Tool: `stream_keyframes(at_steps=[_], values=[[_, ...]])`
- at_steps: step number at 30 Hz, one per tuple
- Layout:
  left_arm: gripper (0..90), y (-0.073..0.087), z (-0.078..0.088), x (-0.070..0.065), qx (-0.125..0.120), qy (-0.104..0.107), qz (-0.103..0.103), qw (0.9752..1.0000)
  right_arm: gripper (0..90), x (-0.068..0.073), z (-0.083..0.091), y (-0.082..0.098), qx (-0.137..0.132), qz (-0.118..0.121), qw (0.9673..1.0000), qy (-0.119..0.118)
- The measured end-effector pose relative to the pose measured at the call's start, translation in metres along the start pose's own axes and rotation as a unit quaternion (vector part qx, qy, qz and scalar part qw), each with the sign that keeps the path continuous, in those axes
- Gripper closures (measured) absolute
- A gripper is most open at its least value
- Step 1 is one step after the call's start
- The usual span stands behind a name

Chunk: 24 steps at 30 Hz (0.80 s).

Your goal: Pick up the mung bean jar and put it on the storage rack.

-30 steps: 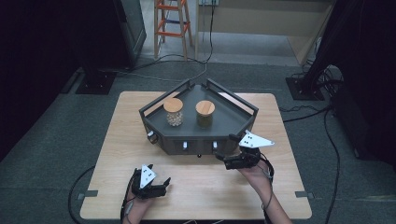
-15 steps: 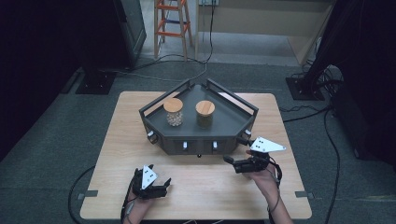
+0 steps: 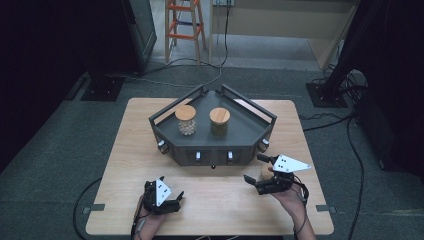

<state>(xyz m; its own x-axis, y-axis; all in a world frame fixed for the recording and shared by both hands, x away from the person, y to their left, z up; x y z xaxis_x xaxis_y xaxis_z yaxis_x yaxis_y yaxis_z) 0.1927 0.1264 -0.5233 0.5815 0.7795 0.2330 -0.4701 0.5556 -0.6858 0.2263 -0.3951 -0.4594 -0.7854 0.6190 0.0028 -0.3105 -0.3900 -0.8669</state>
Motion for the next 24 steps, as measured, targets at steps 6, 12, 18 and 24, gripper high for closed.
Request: stream_keyframes(at_steps=[6, 12, 18, 24], values=[[11.0, -0.002, -0.001, -0.001, 0.008, -0.002, -0.008, 0.9999, 8.8, 0.008, 0.002, 0.004, 0.014, 0.009, 0.9997, 0.018], [11.0, -0.003, -0.001, -0.001, 0.011, -0.001, -0.010, 0.9999, 8.8, 0.008, 0.006, 0.012, 0.010, 0.011, 0.9997, 0.022], [11.0, -0.003, -0.001, 0.000, 0.010, 0.000, -0.006, 0.9999, 9.1, 0.007, 0.010, 0.019, 0.012, 0.004, 0.9993, 0.034], [11.0, -0.003, -0.001, 0.000, 0.009, 0.002, -0.005, 0.9999, 9.1, 0.007, 0.011, 0.026, 0.017, -0.004, 0.9991, 0.039]])
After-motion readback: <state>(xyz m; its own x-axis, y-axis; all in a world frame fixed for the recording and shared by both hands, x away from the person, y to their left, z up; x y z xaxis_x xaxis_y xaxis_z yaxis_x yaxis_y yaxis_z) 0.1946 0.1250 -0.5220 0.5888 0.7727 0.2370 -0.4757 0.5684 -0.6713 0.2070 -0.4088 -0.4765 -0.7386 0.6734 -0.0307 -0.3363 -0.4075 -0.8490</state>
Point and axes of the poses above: each handheld gripper's, and its own axes: z roughly backward along the jaws, y roughly out of its underside, x roughly to its left, the point moved 4 cm from there along -z, roughly forward along the jaws, and after that the axes turned 14 degrees about x, right-handed, at the moved point
